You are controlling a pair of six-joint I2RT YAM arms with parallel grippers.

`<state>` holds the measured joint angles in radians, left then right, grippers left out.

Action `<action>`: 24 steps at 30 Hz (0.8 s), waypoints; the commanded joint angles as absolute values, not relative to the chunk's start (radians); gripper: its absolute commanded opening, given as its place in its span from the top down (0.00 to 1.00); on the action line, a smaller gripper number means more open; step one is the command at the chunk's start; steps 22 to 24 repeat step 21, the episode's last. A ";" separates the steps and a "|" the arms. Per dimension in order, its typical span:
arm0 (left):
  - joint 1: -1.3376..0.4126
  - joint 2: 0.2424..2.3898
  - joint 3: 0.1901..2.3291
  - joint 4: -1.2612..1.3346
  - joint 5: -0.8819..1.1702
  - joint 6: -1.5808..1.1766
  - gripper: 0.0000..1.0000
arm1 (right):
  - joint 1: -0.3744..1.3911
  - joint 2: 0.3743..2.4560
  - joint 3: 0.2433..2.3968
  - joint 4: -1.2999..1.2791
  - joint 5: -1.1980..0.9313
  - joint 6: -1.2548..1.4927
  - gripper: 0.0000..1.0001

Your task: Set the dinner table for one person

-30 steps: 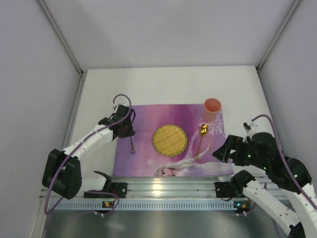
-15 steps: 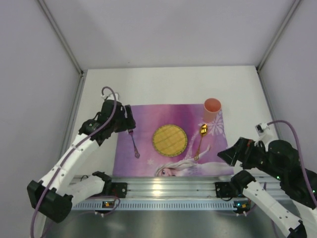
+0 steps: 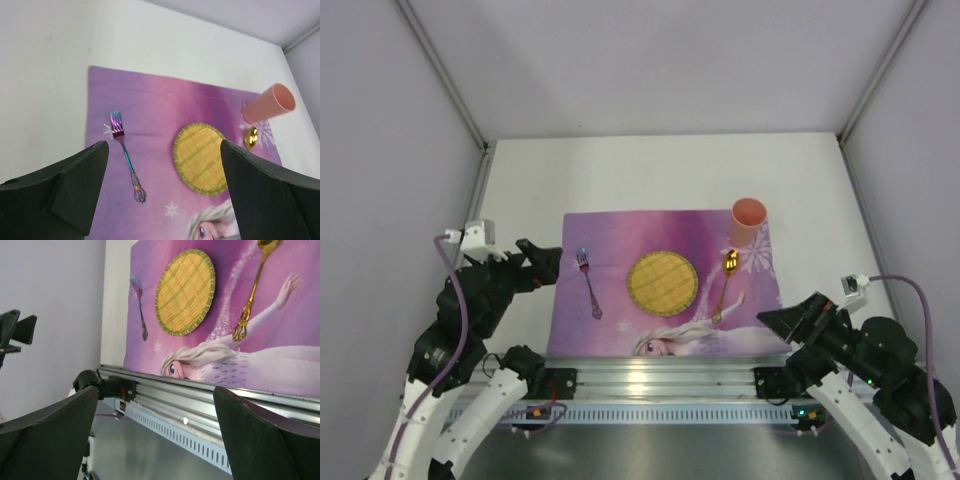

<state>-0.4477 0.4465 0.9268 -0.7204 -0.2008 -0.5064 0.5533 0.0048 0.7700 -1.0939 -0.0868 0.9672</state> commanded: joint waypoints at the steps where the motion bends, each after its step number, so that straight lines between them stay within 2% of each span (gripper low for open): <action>1: -0.449 0.394 0.876 -0.607 -0.354 -0.453 0.01 | 0.554 -0.121 0.756 -1.121 -0.035 1.104 0.00; 6: -0.449 0.414 0.876 -0.589 -0.433 -0.315 0.01 | 0.551 -0.048 0.769 -1.191 0.107 1.082 0.00; 19: -0.449 0.477 0.773 -0.396 -0.457 -0.187 0.01 | 0.549 0.322 0.772 -0.931 0.052 0.869 0.00; 24: -0.449 0.498 0.743 -0.359 -0.485 -0.186 0.01 | 0.551 0.363 0.788 -0.919 0.064 0.841 0.00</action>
